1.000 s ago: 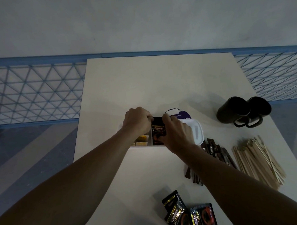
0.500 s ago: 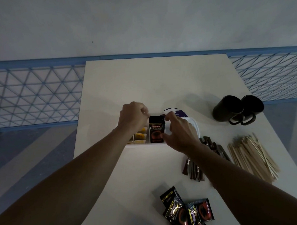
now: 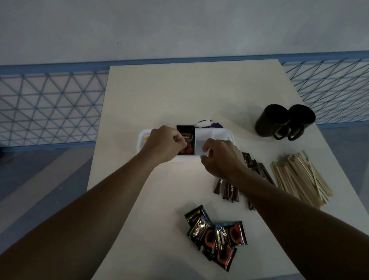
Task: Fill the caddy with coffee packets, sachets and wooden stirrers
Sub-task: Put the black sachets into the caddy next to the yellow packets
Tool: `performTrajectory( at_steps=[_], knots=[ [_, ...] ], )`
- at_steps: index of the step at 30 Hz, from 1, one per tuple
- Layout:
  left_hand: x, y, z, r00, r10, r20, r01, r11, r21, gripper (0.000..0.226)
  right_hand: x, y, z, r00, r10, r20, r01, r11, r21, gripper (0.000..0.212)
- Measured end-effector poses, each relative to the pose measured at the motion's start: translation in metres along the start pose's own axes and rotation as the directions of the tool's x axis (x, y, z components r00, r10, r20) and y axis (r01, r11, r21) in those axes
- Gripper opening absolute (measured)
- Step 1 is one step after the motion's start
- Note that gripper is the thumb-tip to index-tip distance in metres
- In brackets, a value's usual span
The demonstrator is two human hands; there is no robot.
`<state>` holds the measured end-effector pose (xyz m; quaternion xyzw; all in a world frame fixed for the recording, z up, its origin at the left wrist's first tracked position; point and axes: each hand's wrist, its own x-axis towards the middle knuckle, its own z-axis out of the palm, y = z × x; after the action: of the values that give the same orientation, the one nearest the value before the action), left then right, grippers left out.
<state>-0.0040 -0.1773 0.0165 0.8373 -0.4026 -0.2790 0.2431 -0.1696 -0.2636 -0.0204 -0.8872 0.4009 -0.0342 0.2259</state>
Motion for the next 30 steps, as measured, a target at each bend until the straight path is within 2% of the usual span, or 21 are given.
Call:
performTrajectory(
  at_steps=[9, 15, 19, 21, 26, 30],
  knots=[
    [-0.047, -0.002, 0.048, 0.968, -0.093, 0.232, 0.083, 0.995, 0.052, 0.023, -0.041, 0.027, 0.004, 0.994, -0.051, 0.092, 0.045, 0.997, 0.066, 0.020],
    [-0.069, -0.006, 0.070, 0.956, -0.080, 0.283, 0.056, 0.994, 0.092, 0.025, -0.079, 0.041, 0.009, 0.989, -0.054, 0.140, 0.034, 0.990, 0.140, 0.020],
    [-0.084, -0.007, 0.080, 0.958, -0.040, 0.284, 0.019, 0.997, 0.074, 0.028, -0.106, 0.048, 0.013, 0.971, -0.054, 0.234, 0.020, 0.989, 0.147, 0.022],
    [-0.094, -0.008, 0.084, 0.959, -0.026, 0.283, 0.007, 0.998, 0.065, 0.039, -0.120, 0.050, 0.014, 0.958, -0.066, 0.280, 0.035, 0.993, 0.113, 0.027],
    [-0.117, -0.015, 0.095, 0.932, -0.043, 0.360, -0.019, 0.986, 0.167, 0.097, -0.149, 0.056, 0.021, 0.932, -0.040, 0.361, 0.026, 0.999, 0.043, 0.054],
    [-0.131, -0.020, 0.107, 0.917, -0.064, 0.394, -0.031, 0.972, 0.231, 0.121, -0.159, 0.058, 0.031, 0.933, 0.008, 0.359, -0.008, 1.000, -0.003, 0.062]
  ],
)
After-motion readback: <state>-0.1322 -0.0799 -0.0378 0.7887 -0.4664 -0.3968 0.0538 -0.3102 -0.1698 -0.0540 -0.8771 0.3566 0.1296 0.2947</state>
